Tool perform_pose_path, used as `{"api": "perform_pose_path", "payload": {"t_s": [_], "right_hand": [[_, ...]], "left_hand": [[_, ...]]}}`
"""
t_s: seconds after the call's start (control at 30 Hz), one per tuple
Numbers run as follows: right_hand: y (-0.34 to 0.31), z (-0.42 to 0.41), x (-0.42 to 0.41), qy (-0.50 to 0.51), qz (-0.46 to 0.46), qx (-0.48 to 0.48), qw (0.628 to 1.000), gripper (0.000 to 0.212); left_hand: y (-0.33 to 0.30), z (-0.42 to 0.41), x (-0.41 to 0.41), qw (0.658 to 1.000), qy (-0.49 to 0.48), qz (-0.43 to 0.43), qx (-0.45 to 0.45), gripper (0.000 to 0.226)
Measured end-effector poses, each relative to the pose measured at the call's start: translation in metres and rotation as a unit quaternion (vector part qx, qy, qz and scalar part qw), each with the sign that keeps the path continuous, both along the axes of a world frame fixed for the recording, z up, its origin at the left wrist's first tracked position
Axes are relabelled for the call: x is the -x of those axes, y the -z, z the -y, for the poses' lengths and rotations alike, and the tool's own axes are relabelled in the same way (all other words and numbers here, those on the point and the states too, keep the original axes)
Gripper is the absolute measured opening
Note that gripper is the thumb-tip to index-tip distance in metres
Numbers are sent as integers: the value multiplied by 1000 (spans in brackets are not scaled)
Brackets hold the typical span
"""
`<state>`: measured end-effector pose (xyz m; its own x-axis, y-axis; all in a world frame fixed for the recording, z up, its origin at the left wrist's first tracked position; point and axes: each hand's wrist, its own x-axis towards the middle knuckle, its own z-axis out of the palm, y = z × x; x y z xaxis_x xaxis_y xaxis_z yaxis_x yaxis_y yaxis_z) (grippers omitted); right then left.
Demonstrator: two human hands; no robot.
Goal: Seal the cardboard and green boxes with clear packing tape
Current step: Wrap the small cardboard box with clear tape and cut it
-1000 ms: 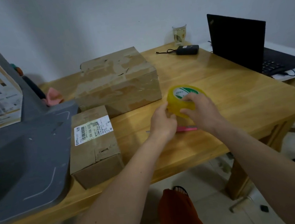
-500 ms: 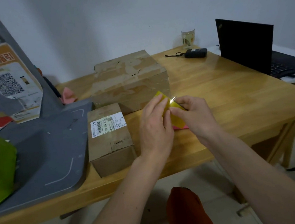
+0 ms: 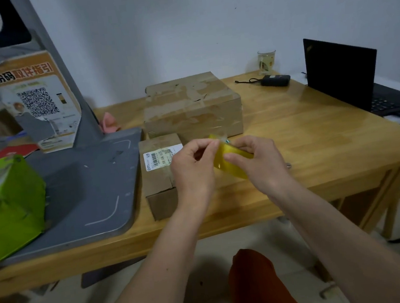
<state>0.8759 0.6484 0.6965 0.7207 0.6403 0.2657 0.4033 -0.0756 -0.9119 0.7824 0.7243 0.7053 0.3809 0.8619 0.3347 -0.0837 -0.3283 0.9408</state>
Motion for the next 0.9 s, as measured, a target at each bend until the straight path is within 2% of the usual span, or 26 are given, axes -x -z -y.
{"api": "perform_pose_path", "payload": {"t_s": [0.2,0.4,0.53,0.67,0.77,0.9], "right_hand": [[-2,0,6,5,9,-1,1000,24],[-4,-1,6,17,6,-4,1000,21],[-6,-8,10,52,20,-7,998,25],[-5,-9,13,84,21,-17,996,27],[-3,-6,16,72,37,-7,997,23],[1,-1,17,47,30,12,998,17]], "left_hand": [[7,9,5,997,-39,9,-63,21],[12,15,6,992,-62,77,-80,17],[13,22,3,985,-92,131,-56,19],[7,21,3,979,-64,183,65,12],[4,16,6,982,-30,170,72,7],[1,12,5,988,-2,142,58,23]]}}
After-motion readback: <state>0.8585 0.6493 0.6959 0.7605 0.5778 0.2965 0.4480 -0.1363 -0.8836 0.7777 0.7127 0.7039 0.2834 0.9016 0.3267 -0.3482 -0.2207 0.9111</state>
